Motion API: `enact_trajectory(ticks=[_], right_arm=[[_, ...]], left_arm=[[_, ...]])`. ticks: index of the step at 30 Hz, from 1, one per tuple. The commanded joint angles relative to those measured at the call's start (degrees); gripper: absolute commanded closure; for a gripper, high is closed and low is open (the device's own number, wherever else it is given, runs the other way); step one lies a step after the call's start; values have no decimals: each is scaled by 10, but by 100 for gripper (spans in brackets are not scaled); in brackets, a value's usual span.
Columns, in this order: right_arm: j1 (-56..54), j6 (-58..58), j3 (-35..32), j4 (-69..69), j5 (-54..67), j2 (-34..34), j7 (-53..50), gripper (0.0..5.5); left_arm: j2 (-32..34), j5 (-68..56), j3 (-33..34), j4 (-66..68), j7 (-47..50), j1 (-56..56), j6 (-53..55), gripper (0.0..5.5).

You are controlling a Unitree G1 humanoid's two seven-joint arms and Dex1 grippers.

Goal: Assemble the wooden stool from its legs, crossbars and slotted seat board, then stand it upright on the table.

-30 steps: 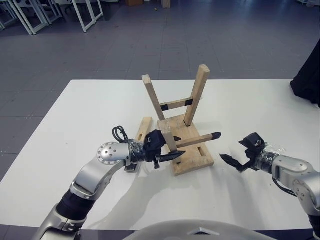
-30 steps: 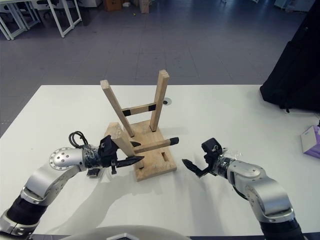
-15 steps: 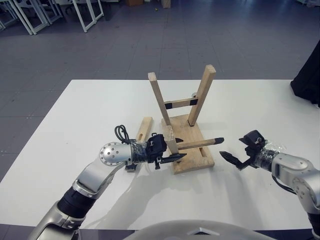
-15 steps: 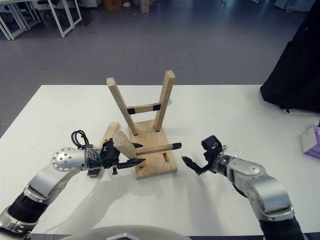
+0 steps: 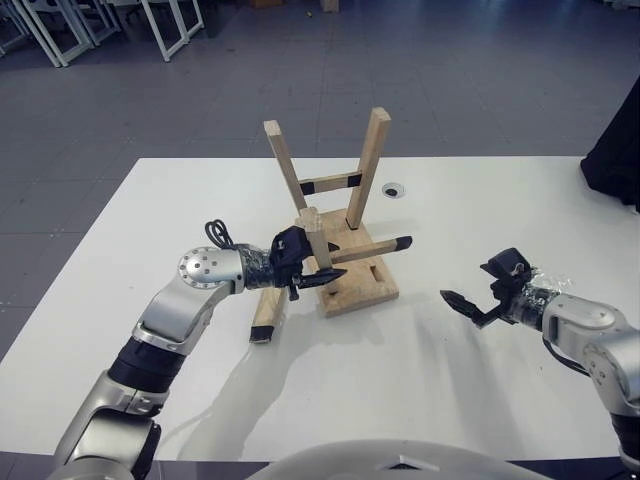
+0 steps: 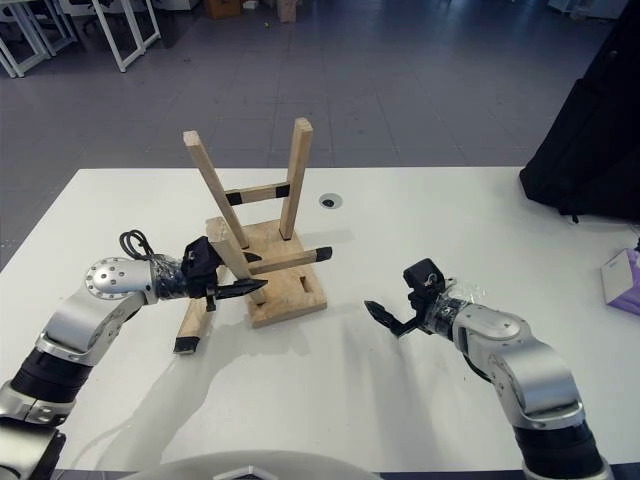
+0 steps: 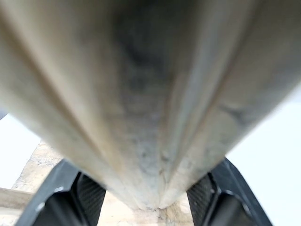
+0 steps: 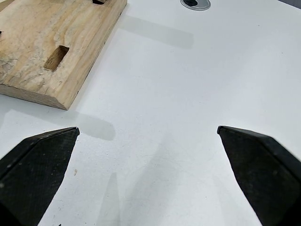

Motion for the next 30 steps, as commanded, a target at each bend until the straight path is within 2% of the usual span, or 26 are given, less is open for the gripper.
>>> enact_trajectory(ticks=[1,11,19,20,26,30], right_arm=[[-50,-5,27,32,-12,-10,31,0],[-84,-18,47,67,-37,-11,67,0],[-56,-4,25,39,-36,2,45,0],[-58,-4,26,38,-37,2,44,0],[-62,-1,25,37,-37,-4,47,0],[-55,1,23,30,-39,0,43,0]], left_arm=[[-27,-1,30,-13,34,52,-1,346],[-71,36,35,7,40,88,-73,346],[-92,37,28,54,10,36,-86,346],[-93,38,30,57,7,31,-87,309],[-77,39,38,55,-20,30,-79,219],[-38,44,36,49,-60,41,-63,162]])
